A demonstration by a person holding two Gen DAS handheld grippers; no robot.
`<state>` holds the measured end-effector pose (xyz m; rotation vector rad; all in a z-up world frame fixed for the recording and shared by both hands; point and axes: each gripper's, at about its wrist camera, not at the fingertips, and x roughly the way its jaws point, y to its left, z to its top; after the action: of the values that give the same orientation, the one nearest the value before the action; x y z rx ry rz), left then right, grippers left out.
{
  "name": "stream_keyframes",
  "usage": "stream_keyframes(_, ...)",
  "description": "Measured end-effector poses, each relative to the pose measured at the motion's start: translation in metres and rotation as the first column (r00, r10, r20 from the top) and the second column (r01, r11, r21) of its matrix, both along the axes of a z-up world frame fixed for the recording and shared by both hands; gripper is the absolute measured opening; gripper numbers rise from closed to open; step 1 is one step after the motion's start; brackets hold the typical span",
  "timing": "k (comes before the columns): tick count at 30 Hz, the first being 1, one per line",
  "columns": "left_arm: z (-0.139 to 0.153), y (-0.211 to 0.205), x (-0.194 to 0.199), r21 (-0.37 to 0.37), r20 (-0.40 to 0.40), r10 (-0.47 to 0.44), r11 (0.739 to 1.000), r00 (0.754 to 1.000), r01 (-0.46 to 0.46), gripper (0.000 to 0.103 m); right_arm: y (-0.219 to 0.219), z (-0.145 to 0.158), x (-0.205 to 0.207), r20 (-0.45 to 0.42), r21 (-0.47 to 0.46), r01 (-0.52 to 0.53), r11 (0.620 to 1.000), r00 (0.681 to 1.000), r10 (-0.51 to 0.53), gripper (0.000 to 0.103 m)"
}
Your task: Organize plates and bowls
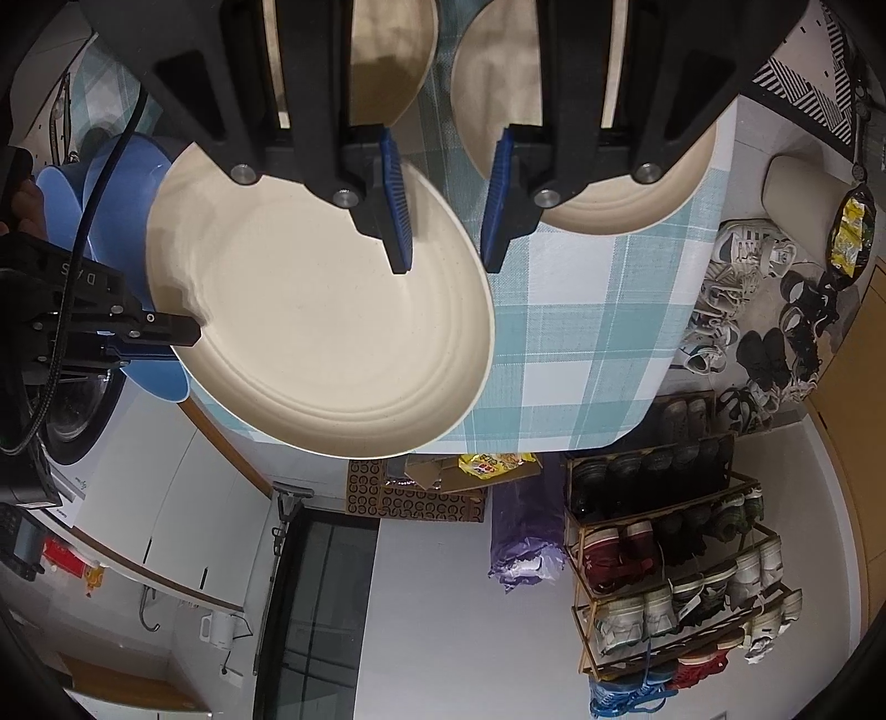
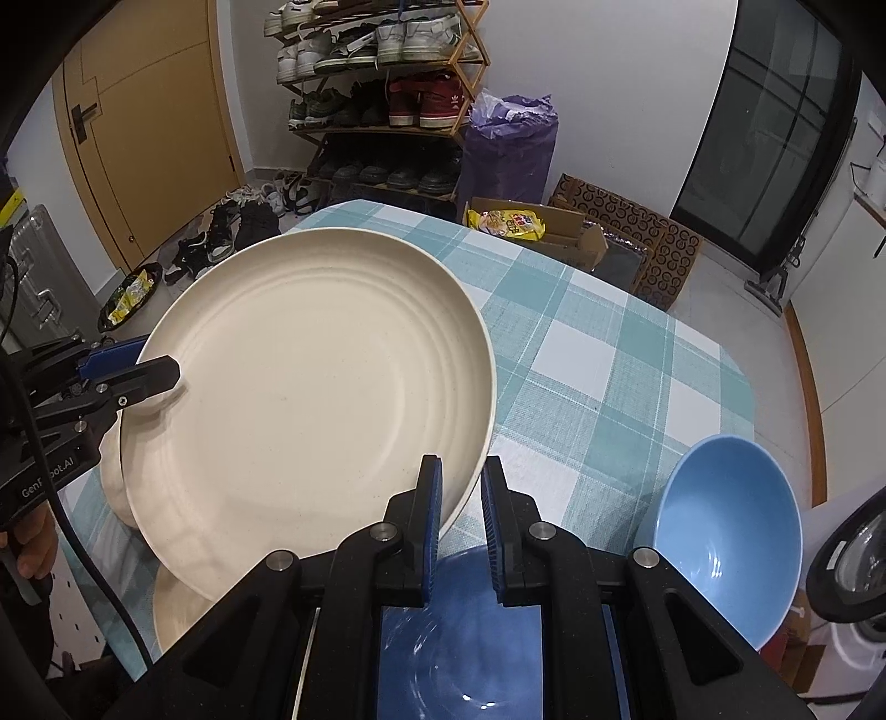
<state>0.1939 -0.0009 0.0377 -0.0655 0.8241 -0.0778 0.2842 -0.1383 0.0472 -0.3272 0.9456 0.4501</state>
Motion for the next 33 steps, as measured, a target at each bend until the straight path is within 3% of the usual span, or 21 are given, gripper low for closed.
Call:
stream_keyframes(14,0.008,-0.003,-0.032,-0.003,0.029,-0.010,1.000,1.000,0.010,0.024,-0.004,0.016,-0.042,0.036,0.005,0.000,1.000,0.999,0.000,0.015)
stream_keyframes(33,0.004,-0.010,-0.078,0.009,0.054,-0.016,1.000,0.998,0.016,0.024,-0.012,0.007,-0.080,0.046,0.020,0.004,1.000,0.999,-0.005,0.015)
